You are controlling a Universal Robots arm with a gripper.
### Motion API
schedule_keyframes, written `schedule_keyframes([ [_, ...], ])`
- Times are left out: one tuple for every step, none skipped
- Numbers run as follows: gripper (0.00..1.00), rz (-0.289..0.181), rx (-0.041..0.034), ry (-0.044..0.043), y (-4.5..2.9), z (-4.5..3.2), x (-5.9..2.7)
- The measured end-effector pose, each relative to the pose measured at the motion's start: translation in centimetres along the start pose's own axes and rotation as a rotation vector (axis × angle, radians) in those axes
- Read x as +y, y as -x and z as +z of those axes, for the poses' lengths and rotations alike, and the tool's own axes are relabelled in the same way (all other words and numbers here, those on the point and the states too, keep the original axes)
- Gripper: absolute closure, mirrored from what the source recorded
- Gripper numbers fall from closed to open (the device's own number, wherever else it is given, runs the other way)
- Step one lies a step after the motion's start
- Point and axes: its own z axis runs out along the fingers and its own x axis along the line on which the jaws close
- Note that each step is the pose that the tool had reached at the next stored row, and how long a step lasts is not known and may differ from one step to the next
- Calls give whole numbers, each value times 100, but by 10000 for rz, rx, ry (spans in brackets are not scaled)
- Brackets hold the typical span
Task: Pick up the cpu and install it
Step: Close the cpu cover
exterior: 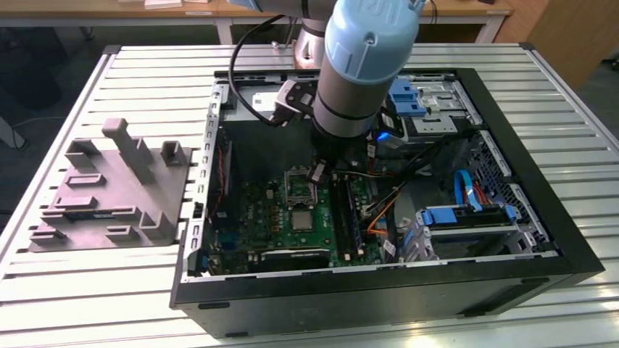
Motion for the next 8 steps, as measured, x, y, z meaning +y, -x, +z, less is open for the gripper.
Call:
schedule_keyframes([
  [89,1,15,-10,1,-2,1],
  [89,3,40,-24,2,-5,2],
  [89,6,93,-51,3,-18,4],
  [89,7,98,-55,4,-23,5],
  [89,7,103,-58,5,-27,6],
  [89,7,110,-63,6,-30,7],
  [89,8,120,-69,6,-35,8],
  [89,9,131,-75,7,-40,9],
])
